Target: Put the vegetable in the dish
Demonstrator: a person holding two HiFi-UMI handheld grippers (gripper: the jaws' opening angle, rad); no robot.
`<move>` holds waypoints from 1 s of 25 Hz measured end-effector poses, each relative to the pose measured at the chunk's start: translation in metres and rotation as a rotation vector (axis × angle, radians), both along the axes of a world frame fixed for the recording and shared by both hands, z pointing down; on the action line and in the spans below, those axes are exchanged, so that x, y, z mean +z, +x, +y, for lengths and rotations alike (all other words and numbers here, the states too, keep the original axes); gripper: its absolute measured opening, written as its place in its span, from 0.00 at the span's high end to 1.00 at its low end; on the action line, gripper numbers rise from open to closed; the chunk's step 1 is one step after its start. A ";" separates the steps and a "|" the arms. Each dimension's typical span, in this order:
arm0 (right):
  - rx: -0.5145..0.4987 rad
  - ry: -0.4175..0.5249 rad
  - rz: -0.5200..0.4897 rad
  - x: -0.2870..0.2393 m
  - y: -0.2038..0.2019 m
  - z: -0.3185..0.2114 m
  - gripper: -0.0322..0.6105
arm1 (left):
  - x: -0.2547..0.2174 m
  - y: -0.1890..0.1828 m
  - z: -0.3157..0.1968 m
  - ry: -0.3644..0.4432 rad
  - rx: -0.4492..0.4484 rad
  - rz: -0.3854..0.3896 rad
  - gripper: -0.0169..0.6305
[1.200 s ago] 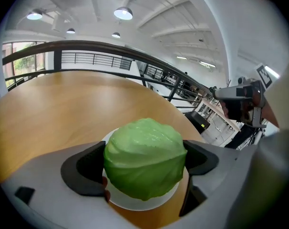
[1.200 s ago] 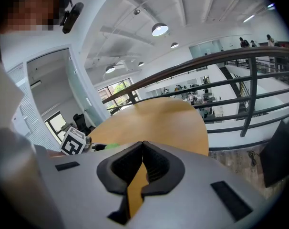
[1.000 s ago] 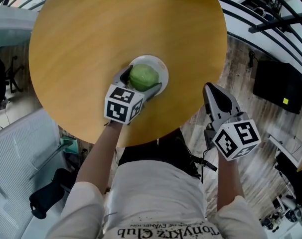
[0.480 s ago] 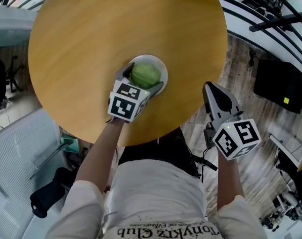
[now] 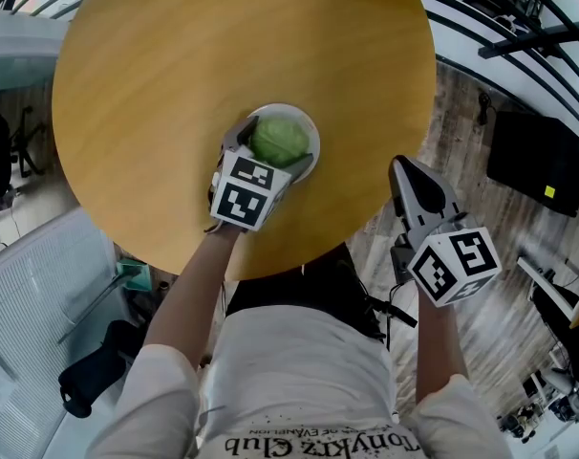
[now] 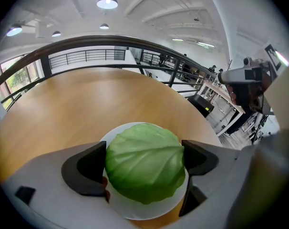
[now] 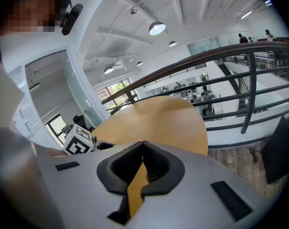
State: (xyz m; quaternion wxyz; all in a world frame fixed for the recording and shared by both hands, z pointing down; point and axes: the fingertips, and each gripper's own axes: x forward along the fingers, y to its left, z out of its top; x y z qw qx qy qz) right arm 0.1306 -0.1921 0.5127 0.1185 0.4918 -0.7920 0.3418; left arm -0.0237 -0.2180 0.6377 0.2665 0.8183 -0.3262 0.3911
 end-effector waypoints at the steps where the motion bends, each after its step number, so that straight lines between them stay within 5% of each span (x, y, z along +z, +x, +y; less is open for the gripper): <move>1: -0.001 0.000 -0.001 0.000 0.000 -0.001 0.91 | 0.000 0.000 0.000 0.000 0.000 0.000 0.22; 12: -0.011 -0.003 -0.009 -0.003 -0.006 0.000 0.91 | -0.004 -0.002 -0.003 0.021 -0.031 0.054 0.22; 25: -0.072 0.058 0.001 -0.044 -0.035 0.018 0.91 | -0.079 -0.029 0.017 0.065 -0.160 0.207 0.22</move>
